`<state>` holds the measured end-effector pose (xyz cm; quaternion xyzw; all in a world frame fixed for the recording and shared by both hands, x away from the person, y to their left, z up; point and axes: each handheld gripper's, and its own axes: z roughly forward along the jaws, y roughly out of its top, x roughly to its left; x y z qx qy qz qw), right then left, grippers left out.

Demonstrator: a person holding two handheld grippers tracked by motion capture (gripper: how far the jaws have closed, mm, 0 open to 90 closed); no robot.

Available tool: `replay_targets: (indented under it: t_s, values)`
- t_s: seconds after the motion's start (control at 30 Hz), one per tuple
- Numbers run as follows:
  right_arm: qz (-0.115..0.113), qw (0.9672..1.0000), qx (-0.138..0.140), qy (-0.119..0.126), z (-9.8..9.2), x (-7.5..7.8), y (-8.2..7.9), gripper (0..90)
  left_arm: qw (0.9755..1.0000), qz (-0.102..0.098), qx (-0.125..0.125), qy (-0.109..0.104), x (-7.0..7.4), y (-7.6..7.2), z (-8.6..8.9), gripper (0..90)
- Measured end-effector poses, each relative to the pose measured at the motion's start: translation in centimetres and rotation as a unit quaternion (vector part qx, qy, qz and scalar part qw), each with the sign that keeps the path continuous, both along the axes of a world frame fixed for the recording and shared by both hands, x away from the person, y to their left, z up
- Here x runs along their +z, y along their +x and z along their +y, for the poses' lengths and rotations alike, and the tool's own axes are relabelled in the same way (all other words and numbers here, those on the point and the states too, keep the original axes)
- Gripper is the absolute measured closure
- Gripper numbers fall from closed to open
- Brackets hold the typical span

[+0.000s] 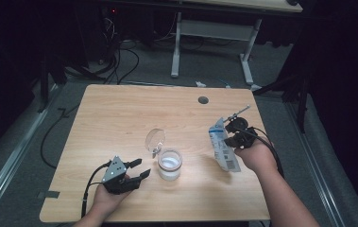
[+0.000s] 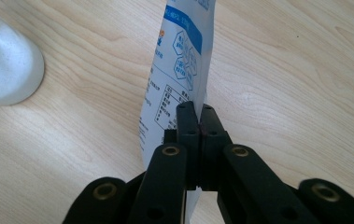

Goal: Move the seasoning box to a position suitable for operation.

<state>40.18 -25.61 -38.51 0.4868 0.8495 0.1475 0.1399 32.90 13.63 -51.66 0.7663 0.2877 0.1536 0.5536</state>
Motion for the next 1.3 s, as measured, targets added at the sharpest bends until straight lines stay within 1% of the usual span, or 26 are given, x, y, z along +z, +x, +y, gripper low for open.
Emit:
replay_targets:
  t_s: [0.03,0.1,0.13,0.17,0.2,0.27,0.3,0.33,0.4,0.47,0.6,0.67,0.73,0.8,0.87,0.9,0.93,0.97,1.0,1.03,1.1,1.17,1.2,1.3]
  values:
    - [0.0,1.0,0.0,0.0,0.0,0.0,0.0,90.0,1.0,0.0,0.0,0.0,0.0,0.0,0.0,45.5]
    - [-0.01,0.9999,0.003,-0.001,-0.1,-0.1,-0.1,90.0,1.0,0.003,0.005,-0.004,-0.1,0.1,0.1,45.5]
    - [-0.017,0.9998,0.004,0.004,-0.1,-0.1,-0.3,90.0,0.9999,0.005,0.008,-0.004,-0.1,0.3,0.2,45.5]
    - [-0.017,0.9998,0.004,0.004,-0.1,-0.1,-0.3,90.0,0.9999,0.005,0.008,-0.004,-0.1,0.3,0.2,45.5]
    - [-0.031,0.9995,0.005,0.01,-0.2,-0.1,-0.6,90.0,0.9999,0.007,0.011,-0.005,-0.2,0.4,0.4,45.4]
    - [-0.035,0.9993,0.003,0.012,-0.2,0.0,-0.7,90.0,0.9998,0.009,0.014,-0.009,-0.2,0.5,0.5,45.4]
    - [-0.04,0.999,0.001,0.019,-0.3,0.0,-0.9,90.0,0.9998,0.009,0.016,-0.01,-0.2,0.5,0.6,45.4]
    - [-0.044,0.9988,0.001,0.019,-0.4,0.0,-0.9,90.0,0.9997,0.009,0.018,-0.009,-0.2,0.6,0.8,45.3]
    - [-0.053,0.9982,-0.003,0.028,-0.6,0.0,-1.2,90.0,0.9997,0.01,0.022,-0.01,-0.2,0.8,1.0,45.2]
    - [-0.059,0.9979,0.001,0.027,-0.6,-0.1,-1.5,90.0,0.9995,0.011,0.026,-0.011,-0.3,0.9,1.2,45.2]
    - [-0.077,0.9963,-0.001,0.038,-0.8,-0.2,-2.1,90.0,0.9994,0.012,0.03,-0.01,-0.3,1.0,1.4,45.2]
    - [-0.091,0.995,0.001,0.043,-0.9,-0.6,-2.6,90.0,0.9994,0.01,0.033,-0.01,-0.3,1.0,1.4,45.2]
    - [-0.092,0.9946,-0.001,0.047,-0.9,-0.6,-2.7,90.0,0.9993,0.01,0.033,-0.01,-0.4,1.0,1.4,45.2]
    - [-0.1,0.9936,-0.003,0.054,-1.0,-0.9,-3.0,90.0,0.9993,0.008,0.035,-0.008,-0.4,1.1,1.4,45.2]
    - [-0.106,0.9929,-0.003,0.053,-1.0,-1.1,-3.3,90.0,0.9993,0.008,0.036,-0.005,-0.4,1.1,1.4,44.8]
    - [-0.11,0.9918,-0.007,0.064,-1.1,-1.2,-3.5,90.0,0.9993,0.008,0.037,-0.004,-0.5,1.1,1.5,44.6]
    - [-0.115,0.991,-0.01,0.068,-1.1,-1.3,-3.6,90.0,0.9993,0.007,0.037,-0.004,-0.5,1.1,1.5,44.5]
    - [-0.117,0.9906,-0.012,0.07,-1.2,-1.3,-3.7,90.0,0.9993,0.007,0.038,-0.004,-0.5,1.1,1.5,44.5]
    - [-0.125,0.9894,-0.015,0.071,-1.3,-1.7,-4.1,90.0,0.9992,0.007,0.039,-0.002,-0.5,1.2,1.5,44.4]
    - [-0.125,0.9894,-0.015,0.071,-1.3,-1.7,-4.1,90.0,0.9992,0.007,0.039,-0.002,-0.5,1.2,1.5,44.4]
    - [-0.131,0.9881,-0.018,0.079,-1.5,-2.1,-4.3,90.0,0.9991,0.008,0.041,-0.002,-0.5,1.2,1.6,44.4]
    - [-0.138,0.9863,-0.026,0.088,-1.8,-2.3,-4.5,90.0,0.9991,0.009,0.042,-0.003,-0.6,1.2,1.6,44.3]
    - [-0.146,0.9838,-0.032,0.099,-2.2,-2.6,-4.8,90.0,0.9991,0.009,0.041,-0.003,-0.6,1.2,1.6,44.3]
    - [-0.15,0.9829,-0.034,0.102,-2.3,-2.7,-5.2,90.0,0.9991,0.009,0.041,-0.003,-0.5,1.2,1.6,44.2]
